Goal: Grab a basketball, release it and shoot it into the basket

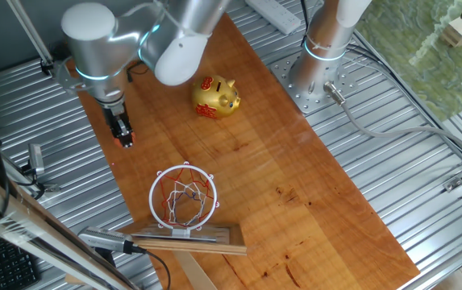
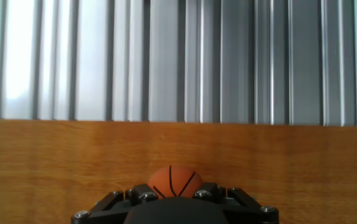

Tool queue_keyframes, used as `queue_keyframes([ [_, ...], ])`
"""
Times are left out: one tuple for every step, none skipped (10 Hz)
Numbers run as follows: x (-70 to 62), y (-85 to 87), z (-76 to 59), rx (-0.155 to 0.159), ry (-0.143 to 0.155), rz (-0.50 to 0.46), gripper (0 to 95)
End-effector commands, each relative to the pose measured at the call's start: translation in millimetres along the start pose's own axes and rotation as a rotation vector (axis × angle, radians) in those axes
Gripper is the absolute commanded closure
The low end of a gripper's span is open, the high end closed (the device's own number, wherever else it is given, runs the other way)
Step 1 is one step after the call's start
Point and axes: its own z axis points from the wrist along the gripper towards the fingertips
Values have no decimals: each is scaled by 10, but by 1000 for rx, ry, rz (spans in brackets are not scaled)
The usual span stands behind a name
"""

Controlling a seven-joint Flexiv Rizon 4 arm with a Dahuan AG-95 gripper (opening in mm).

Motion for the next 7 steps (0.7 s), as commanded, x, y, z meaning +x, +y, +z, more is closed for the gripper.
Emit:
queue_keyframes([
  [-55,78,-246,5,-1,-15,950],
  [-96,119,-344,6,-2,-29,950],
  [-127,159,-430,8,0,-48,950],
  [-148,215,-545,4,1,-47,950],
  [-121,254,-634,-2,-2,-48,950],
  [-106,281,-690,-2,2,-44,950],
  [-87,309,-744,-7,2,-50,950],
])
